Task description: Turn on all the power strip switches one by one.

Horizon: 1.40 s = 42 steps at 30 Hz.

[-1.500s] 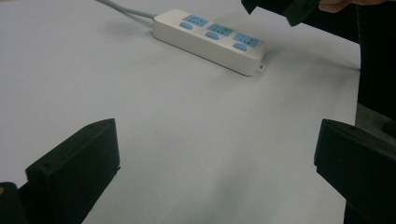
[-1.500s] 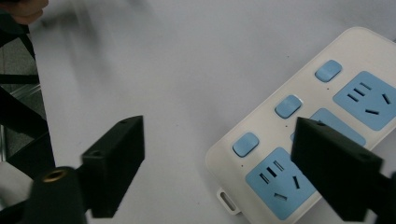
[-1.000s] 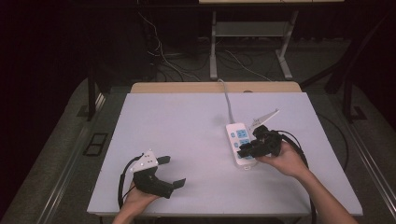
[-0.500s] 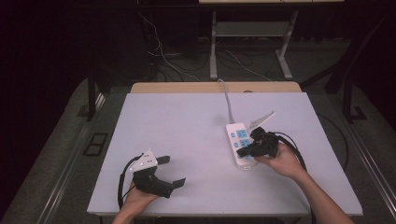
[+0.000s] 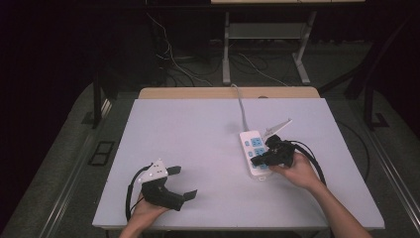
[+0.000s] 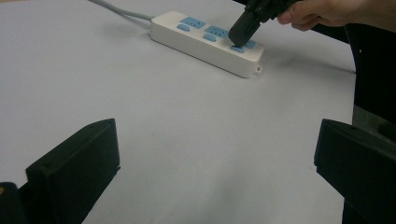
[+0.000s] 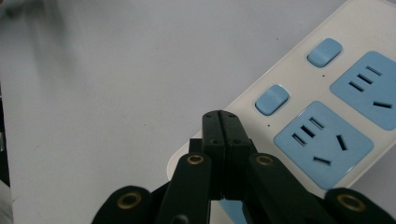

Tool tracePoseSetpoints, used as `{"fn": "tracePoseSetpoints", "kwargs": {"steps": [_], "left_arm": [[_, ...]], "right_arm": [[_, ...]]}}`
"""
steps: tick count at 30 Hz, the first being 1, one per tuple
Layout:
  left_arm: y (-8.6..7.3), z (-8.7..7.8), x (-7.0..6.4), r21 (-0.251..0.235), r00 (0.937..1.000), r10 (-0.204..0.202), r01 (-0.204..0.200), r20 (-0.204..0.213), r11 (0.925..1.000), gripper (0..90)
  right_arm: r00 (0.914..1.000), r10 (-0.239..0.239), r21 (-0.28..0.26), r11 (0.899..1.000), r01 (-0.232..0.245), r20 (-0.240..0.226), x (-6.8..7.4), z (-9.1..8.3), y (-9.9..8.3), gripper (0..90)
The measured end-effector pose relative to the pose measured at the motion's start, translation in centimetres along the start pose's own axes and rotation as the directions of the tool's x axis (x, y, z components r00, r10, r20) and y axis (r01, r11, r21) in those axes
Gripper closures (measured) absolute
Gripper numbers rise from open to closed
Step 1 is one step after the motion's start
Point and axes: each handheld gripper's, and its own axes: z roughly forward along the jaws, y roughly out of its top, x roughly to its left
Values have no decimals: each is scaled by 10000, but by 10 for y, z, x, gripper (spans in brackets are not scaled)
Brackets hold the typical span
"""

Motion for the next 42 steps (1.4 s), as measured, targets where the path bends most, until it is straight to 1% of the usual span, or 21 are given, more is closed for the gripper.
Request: {"fn": "tracePoseSetpoints", "kwargs": {"steps": [3, 5, 7, 12, 28, 32, 37, 42], "left_arm": [[0, 0, 0, 0, 10000, 20, -20, 13, 10000, 0], [0, 1, 0, 18, 10000, 25, -25, 22, 10000, 0], [0, 1, 0, 37, 10000, 22, -22, 7, 10000, 0], [0, 1, -1, 45, 10000, 22, -22, -1, 10000, 0], [-1, 2, -1, 54, 10000, -20, 20, 9, 10000, 0], [-1, 2, -1, 50, 10000, -35, 35, -2, 10000, 0], [0, 2, -1, 85, 10000, 7, -8, 20, 10000, 0], [-1, 1, 0, 27, 10000, -87, 87, -33, 10000, 0]], "right_arm": [[10000, 28, -81, 10000, -29, -2, 0, 0, -2, 898], [9999, 84, -212, 9997, -87, -110, 0, 0, -5, 898], [10000, 5, -292, 9996, -7, -67, 1, 0, -7, 898], [10000, -56, -227, 9997, 58, 71, 3, 0, -7, 899], [10000, -3, -192, 9998, 1, -65, 1, 1, -7, 900], [10000, -25, -121, 9999, 25, -32, 1, 2, -6, 900], [10000, -18, -137, 9999, 17, -87, 1, 2, -6, 900], [10000, -46, -159, 9999, 46, -49, 0, 2, -7, 900]]}}
